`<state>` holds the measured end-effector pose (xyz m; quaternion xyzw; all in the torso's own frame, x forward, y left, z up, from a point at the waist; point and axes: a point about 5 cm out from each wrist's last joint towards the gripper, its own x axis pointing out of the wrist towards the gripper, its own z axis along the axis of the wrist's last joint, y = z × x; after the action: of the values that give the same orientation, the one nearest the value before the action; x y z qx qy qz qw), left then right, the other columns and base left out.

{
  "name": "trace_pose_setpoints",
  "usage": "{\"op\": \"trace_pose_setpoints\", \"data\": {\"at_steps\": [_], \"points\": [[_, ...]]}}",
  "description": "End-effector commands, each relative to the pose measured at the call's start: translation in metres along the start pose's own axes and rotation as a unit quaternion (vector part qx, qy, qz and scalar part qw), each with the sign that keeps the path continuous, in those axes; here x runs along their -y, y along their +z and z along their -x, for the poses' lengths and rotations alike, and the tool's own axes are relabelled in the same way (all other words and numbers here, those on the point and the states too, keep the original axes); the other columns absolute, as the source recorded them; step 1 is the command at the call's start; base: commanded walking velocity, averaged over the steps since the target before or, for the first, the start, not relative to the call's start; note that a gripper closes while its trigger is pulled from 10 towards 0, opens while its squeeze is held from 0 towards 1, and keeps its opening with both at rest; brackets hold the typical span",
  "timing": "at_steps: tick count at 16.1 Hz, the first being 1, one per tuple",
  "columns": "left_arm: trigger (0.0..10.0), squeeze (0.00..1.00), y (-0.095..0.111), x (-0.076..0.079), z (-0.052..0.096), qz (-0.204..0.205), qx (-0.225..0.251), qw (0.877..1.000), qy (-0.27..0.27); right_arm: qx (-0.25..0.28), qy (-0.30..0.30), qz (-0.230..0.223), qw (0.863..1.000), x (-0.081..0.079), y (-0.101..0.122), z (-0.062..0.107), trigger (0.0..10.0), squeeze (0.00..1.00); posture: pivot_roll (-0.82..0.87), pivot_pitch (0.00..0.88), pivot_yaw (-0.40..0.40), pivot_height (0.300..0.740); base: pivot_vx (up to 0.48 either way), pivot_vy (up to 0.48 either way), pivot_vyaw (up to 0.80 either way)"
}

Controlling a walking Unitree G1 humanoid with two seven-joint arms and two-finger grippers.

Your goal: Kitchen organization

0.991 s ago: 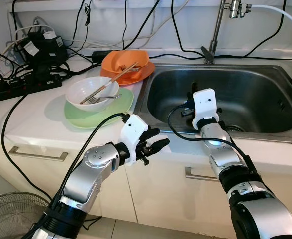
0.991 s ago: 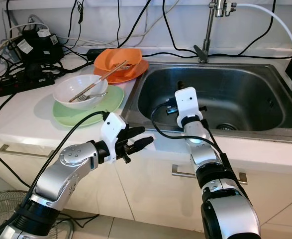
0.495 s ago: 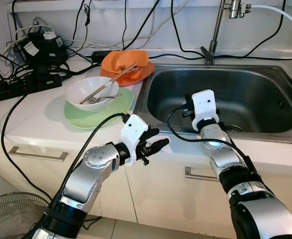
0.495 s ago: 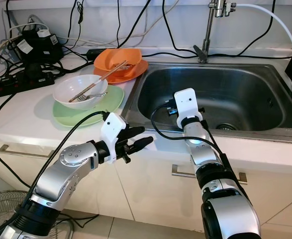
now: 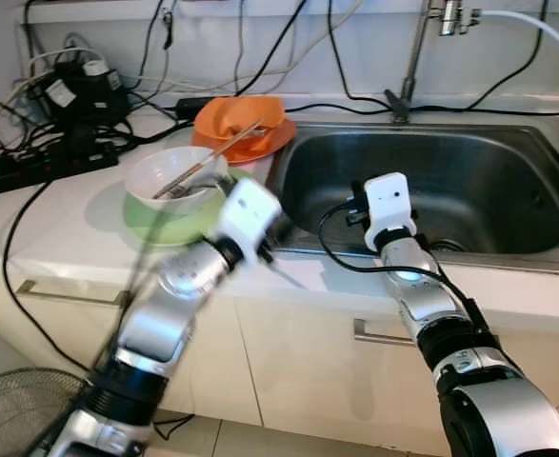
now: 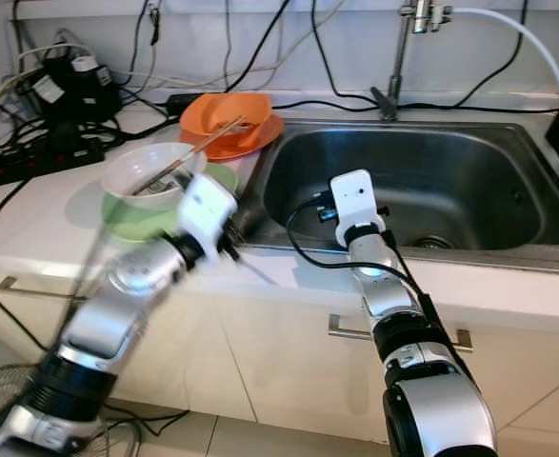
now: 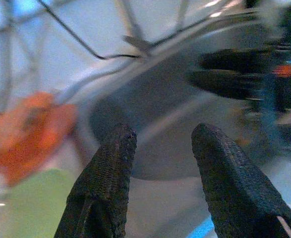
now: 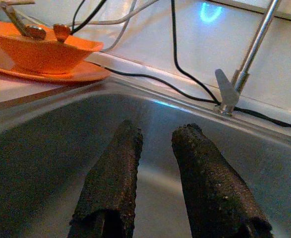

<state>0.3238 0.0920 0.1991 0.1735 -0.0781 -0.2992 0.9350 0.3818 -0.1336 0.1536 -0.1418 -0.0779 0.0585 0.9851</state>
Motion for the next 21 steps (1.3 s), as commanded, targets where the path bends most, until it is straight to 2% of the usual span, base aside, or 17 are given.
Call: {"op": "trace_pose_setpoints", "data": {"at_steps": [1, 3, 6, 7, 8, 13, 14, 15, 16, 17, 18, 21], "points": [[10.0, 0.00, 0.012, -0.010, 0.001, -0.033, 0.026, 0.999, 0.030, 0.024, 0.001, -0.005, 1.000, -0.004, 0.012, -0.004, 10.0, 0.00, 0.08, 0.008, 0.078, 0.740, 0.000, 0.000, 0.00], [10.0, 0.00, 0.024, -0.016, 0.002, -0.064, 0.047, 0.996, 0.046, 0.024, -0.002, -0.010, 1.000, -0.005, 0.012, -0.003, 10.0, 0.00, 0.08, 0.009, 0.081, 0.740, 0.000, 0.000, 0.00], [10.0, 0.00, 0.031, -0.017, 0.004, -0.108, 0.039, 0.992, 0.047, 0.023, -0.004, -0.012, 1.000, -0.005, 0.009, -0.001, 10.0, 0.00, 0.09, 0.010, 0.081, 0.740, 0.000, 0.000, 0.00], [10.0, 0.00, 0.029, -0.019, 0.006, -0.151, 0.018, 0.987, 0.046, 0.020, -0.007, -0.013, 1.000, -0.004, 0.008, -0.001, 10.0, 0.00, 0.09, 0.012, 0.081, 0.740, 0.000, 0.000, 0.00], [10.0, 0.00, 0.025, -0.022, 0.009, -0.169, 0.006, 0.984, 0.048, 0.018, -0.008, -0.014, 1.000, -0.003, 0.008, -0.001, 10.0, 0.00, 0.09, 0.013, 0.082, 0.740, 0.000, 0.000, 0.00], [10.0, 0.00, 0.009, -0.032, 0.017, -0.199, -0.034, 0.977, 0.063, 0.022, -0.005, -0.022, 1.000, -0.005, 0.009, -0.001, 10.0, 0.00, 0.10, 0.017, 0.084, 0.740, 0.000, 0.000, 0.00], [10.0, 0.00, 0.009, -0.033, 0.017, -0.200, -0.036, 0.977, 0.064, 0.021, -0.006, -0.022, 1.000, -0.005, 0.009, -0.001, 10.0, 0.81, 0.09, 0.017, 0.087, 0.740, 0.000, 0.000, 0.00], [10.0, 0.00, 0.008, -0.033, 0.018, -0.202, -0.037, 0.977, 0.065, 0.020, -0.008, -0.021, 1.000, -0.005, 0.009, -0.001, 10.0, 0.79, 0.10, 0.017, 0.087, 0.740, 0.000, 0.000, 0.00], [10.0, 0.00, 0.007, -0.033, 0.018, -0.203, -0.039, 0.976, 0.066, 0.020, -0.008, -0.019, 1.000, -0.005, 0.008, -0.001, 10.0, 0.42, 0.09, 0.018, 0.088, 0.740, 0.000, 0.000, 0.00], [10.0, 0.00, 0.007, -0.033, 0.018, -0.204, -0.040, 0.976, 0.066, 0.019, -0.008, -0.019, 1.000, -0.005, 0.009, -0.001, 10.0, 0.42, 0.10, 0.021, 0.089, 0.740, 0.000, 0.000, 0.00], [10.0, 0.00, 0.007, -0.033, 0.018, -0.218, -0.045, 0.973, 0.062, 0.018, -0.009, -0.018, 1.000, -0.005, 0.008, -0.001, 10.0, 0.00, 0.10, 0.025, 0.089, 0.740, 0.000, 0.000, 0.00], [10.0, 0.00, 0.000, -0.035, 0.018, -0.259, -0.069, 0.962, 0.062, 0.017, -0.008, -0.020, 1.000, -0.004, 0.007, 0.000, 10.0, 0.00, 0.10, 0.029, 0.087, 0.740, 0.000, 0.000, 0.00]]}}
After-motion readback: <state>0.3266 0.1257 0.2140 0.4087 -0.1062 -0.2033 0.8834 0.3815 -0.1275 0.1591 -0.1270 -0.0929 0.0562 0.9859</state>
